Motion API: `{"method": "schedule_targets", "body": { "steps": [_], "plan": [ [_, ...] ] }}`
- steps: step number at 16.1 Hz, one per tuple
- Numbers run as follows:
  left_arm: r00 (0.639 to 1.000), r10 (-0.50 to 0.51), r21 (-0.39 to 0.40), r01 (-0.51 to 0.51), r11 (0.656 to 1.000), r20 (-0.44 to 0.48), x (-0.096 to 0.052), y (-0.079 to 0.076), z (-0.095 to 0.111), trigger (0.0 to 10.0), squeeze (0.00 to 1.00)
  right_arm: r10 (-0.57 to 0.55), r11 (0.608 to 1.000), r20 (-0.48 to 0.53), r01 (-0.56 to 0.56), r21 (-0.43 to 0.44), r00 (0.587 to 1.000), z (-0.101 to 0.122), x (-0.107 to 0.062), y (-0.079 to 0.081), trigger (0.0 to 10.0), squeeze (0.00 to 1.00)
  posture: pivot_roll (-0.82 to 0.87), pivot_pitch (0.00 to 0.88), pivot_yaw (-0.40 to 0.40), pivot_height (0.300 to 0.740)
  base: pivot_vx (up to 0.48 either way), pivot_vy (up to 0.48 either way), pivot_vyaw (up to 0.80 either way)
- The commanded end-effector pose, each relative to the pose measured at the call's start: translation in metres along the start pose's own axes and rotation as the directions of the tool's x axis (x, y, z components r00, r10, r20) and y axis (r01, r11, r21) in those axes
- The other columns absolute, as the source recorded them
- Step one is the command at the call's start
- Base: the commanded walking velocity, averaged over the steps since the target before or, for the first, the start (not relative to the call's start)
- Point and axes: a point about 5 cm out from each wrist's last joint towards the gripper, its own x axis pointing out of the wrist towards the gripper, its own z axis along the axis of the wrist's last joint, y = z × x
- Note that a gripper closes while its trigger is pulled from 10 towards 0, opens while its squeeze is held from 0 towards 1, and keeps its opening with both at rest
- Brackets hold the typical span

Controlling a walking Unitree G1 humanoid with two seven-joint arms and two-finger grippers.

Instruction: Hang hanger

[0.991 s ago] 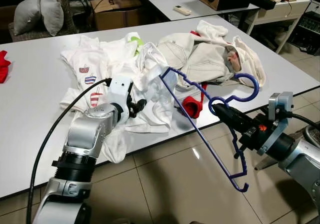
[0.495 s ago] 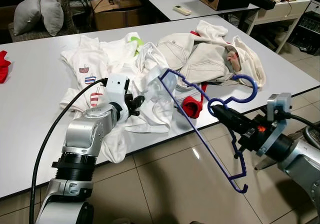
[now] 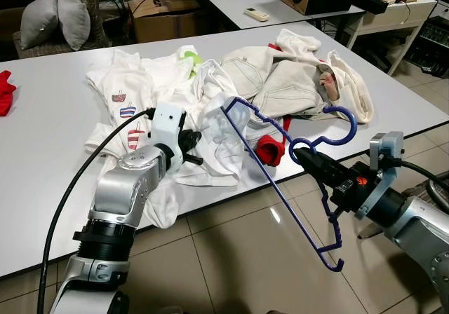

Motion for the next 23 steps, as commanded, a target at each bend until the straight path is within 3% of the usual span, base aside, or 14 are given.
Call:
{"method": "schedule_targets", "body": {
  "steps": [1, 7, 8, 9, 10, 11, 13, 15, 16, 19, 23],
  "plan": [
    [1.000, -0.007, 0.033, 0.006, 0.999, 0.012, -0.001, -0.002, 0.002, 0.0, 0.00, -0.009, 1.000, -0.002, 0.009, 0.003, 1.000, -0.002, 0.001, 0.000, 10.0, 0.00, -0.03, 0.000, -0.010, 0.740, 0.000, 0.000, 0.00],
    [0.998, -0.034, 0.111, 0.027, 0.993, 0.061, -0.004, -0.006, 0.009, 0.0, 0.00, -0.033, 0.999, 0.001, 0.033, 0.022, 0.999, -0.005, 0.007, 0.001, 10.0, 0.00, -0.03, 0.000, -0.009, 0.740, 0.000, 0.000, 0.00],
    [0.996, -0.040, 0.140, 0.029, 0.990, 0.074, -0.006, -0.007, 0.012, 0.0, 0.00, -0.042, 0.999, 0.005, 0.042, 0.031, 0.999, -0.006, 0.008, 0.001, 10.0, 0.00, -0.03, 0.000, -0.015, 0.740, 0.000, 0.000, 0.00],
    [0.993, -0.050, 0.229, 0.025, 0.973, 0.106, -0.010, -0.007, 0.018, 0.0, 0.00, -0.058, 0.997, 0.011, 0.057, 0.044, 0.998, -0.008, 0.010, 0.001, 10.0, 0.00, -0.03, 0.000, -0.015, 0.740, 0.000, 0.000, 0.00],
    [0.982, -0.103, 0.372, 0.037, 0.928, 0.160, -0.021, -0.010, 0.030, 0.0, 0.00, -0.102, 0.991, 0.031, 0.099, 0.090, 0.994, -0.010, 0.016, -0.002, 10.0, 0.00, -0.03, 0.000, -0.009, 0.740, 0.000, 0.000, 0.00],
    [0.978, -0.133, 0.418, 0.053, 0.907, 0.163, -0.026, -0.011, 0.034, 0.0, 0.00, -0.129, 0.984, 0.040, 0.123, 0.129, 0.991, -0.011, 0.019, -0.004, 10.0, 0.00, -0.03, 0.000, -0.009, 0.740, 0.000, 0.000, 0.00],
    [0.975, -0.181, 0.582, 0.074, 0.810, 0.127, -0.039, -0.011, 0.039, 0.0, 0.00, -0.157, 0.970, 0.044, 0.146, 0.194, 0.987, -0.014, 0.027, -0.006, 10.0, 0.00, -0.03, 0.000, -0.011, 0.740, 0.000, 0.000, 0.00],
    [0.959, -0.233, 0.667, 0.070, 0.742, 0.159, -0.054, -0.012, 0.054, 0.0, 0.00, -0.136, 0.959, 0.047, 0.120, 0.255, 0.990, -0.017, 0.034, -0.004, 10.0, 0.00, -0.01, 0.000, -0.016, 0.740, 0.000, 0.000, 0.00],
    [0.952, -0.248, 0.680, 0.061, 0.731, 0.181, -0.057, -0.014, 0.060, 0.0, 0.00, -0.117, 0.958, 0.039, 0.103, 0.269, 0.992, -0.018, 0.035, -0.003, 10.0, 0.00, -0.01, 0.000, -0.017, 0.740, 0.000, 0.000, 0.00],
    [0.930, -0.234, 0.672, -0.018, 0.740, 0.282, -0.059, -0.015, 0.078, 0.0, 0.00, -0.056, 0.962, -0.061, 0.070, 0.265, 0.997, -0.030, 0.034, 0.003, 10.0, 0.00, -0.01, 0.000, -0.020, 0.740, 0.000, 0.000, 0.00],
    [0.939, -0.152, 0.672, -0.102, 0.733, 0.309, -0.056, -0.004, 0.086, 0.0, 0.00, -0.054, 0.961, -0.048, 0.065, 0.270, 0.997, -0.022, 0.021, 0.003, 10.0, 0.00, -0.01, 0.000, -0.019, 0.740, 0.000, 0.000, 0.00]
  ]
}}
